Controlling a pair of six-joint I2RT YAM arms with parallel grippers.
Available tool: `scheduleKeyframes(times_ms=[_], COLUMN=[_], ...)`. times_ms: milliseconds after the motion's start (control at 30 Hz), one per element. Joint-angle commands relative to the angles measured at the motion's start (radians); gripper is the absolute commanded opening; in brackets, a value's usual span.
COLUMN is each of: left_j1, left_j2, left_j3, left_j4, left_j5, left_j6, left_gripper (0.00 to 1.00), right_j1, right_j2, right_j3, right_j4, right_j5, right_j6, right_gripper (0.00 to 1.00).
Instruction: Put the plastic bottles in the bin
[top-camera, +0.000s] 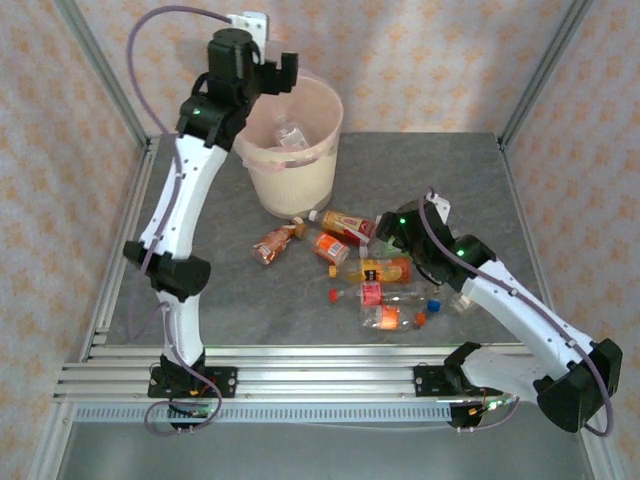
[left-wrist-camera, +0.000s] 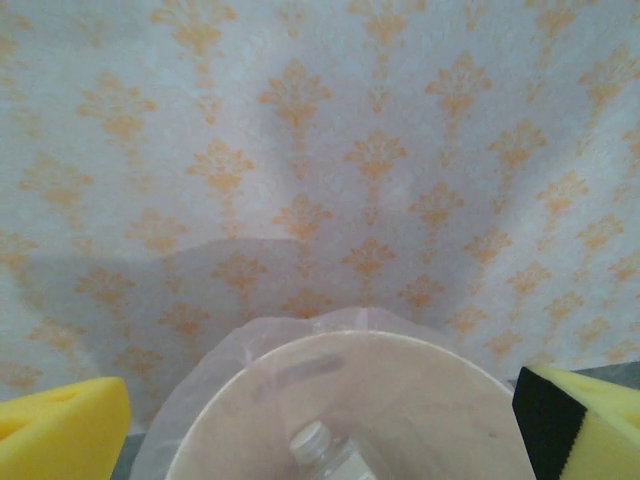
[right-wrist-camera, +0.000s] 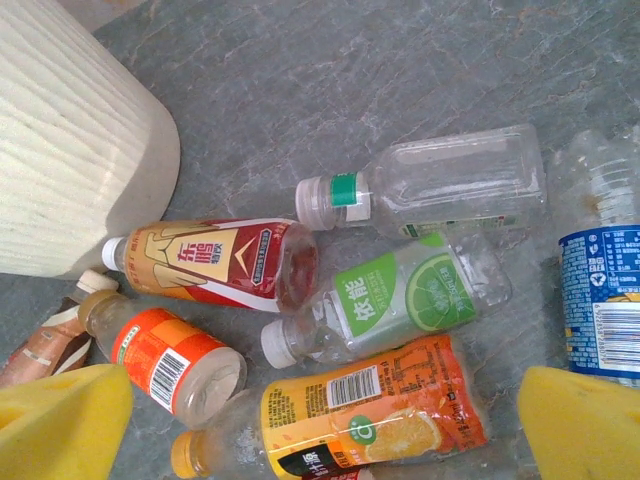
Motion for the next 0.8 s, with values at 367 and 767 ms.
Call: scheduleKeyframes(times_ms=[367, 767], left_j1=[-0.003, -0.005], left_j2=[-0.755, -1.044], left_j3=[-1.118, -1.704], left_j4=[0.366, 0.378], left_j5=[-0.005, -0.010], left_j6=[-0.066, -0.194], left_gripper=[1.00, 1.00], right_j1=[0.002, 0.002], right_j2=[-0.045, -0.046], right_j3=[-0.015, -0.027], right_j4=[-0.040, -0.039], right_j5=[0.082, 0.124], right_j6=[0.015, 0.022], right_gripper=[0.99, 0.99])
